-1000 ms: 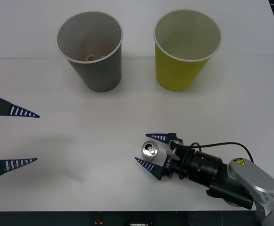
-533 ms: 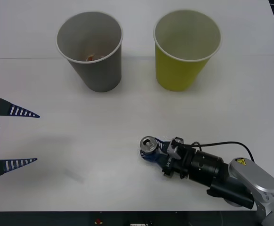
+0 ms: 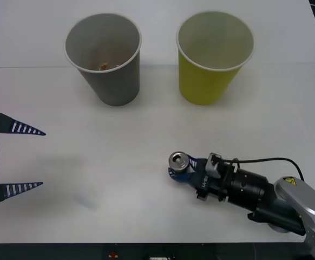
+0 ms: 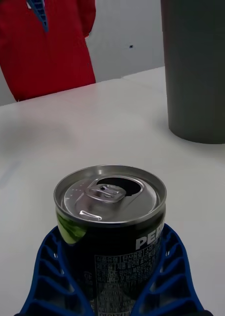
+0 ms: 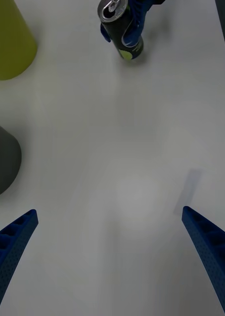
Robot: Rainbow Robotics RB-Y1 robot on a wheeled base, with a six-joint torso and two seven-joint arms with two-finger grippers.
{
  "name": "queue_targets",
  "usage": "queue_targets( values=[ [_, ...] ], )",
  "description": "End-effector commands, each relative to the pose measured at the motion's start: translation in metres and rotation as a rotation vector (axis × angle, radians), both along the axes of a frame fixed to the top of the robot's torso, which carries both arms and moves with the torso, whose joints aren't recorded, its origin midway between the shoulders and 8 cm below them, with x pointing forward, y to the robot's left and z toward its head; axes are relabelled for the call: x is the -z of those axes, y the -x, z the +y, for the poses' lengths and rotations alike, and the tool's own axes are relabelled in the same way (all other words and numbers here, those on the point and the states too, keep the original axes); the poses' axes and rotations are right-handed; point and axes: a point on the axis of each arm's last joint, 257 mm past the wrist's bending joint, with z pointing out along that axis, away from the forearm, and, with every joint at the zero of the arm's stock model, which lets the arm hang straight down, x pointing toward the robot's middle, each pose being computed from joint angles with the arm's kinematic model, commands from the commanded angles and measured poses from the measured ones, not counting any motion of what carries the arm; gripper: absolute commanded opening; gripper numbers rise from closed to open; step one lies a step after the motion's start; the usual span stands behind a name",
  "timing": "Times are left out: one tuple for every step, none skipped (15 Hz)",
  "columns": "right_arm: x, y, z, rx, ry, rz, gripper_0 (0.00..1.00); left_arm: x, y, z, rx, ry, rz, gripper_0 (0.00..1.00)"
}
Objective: Put the can into the green bin and the plastic bottle into the gray bin
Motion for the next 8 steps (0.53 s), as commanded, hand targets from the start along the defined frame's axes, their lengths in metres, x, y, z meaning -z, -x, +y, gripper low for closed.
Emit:
queue_targets(
  values=[
    [-0.005, 0.004, -0.007, -0.021, -0.02, 0.046, 0.0, 0.0, 0.0, 0.0, 0.0, 0.0, 0.0, 1.0],
    [-0.008, 0.006, -0.008, -0.023, -0.022, 0.052, 0.0, 0.0, 0.0, 0.0, 0.0, 0.0, 0.0, 1.0],
    [-0.012, 0.008, -0.011, -0.024, -0.029, 0.07, 0.0, 0.0, 0.0, 0.0, 0.0, 0.0, 0.0, 1.0],
    [-0.018, 0.01, -0.011, -0.027, -0.036, 0.079, 0.0, 0.0, 0.0, 0.0, 0.0, 0.0, 0.0, 1.0],
    [-0.026, 0.013, -0.014, -0.017, -0.048, 0.098, 0.0, 0.0, 0.0, 0.0, 0.0, 0.0, 0.0, 1.0],
    [-0.032, 0.016, -0.015, -0.008, -0.044, 0.101, 0.0, 0.0, 0.0, 0.0, 0.0, 0.0, 0.0, 1.0],
    [-0.04, 0.018, -0.016, 0.002, -0.037, 0.101, 0.0, 0.0, 0.0, 0.0, 0.0, 0.0, 0.0, 1.0],
    [-0.047, 0.021, -0.016, 0.005, -0.038, 0.114, 0.0, 0.0, 0.0, 0.0, 0.0, 0.0, 0.0, 1.0]
  ],
)
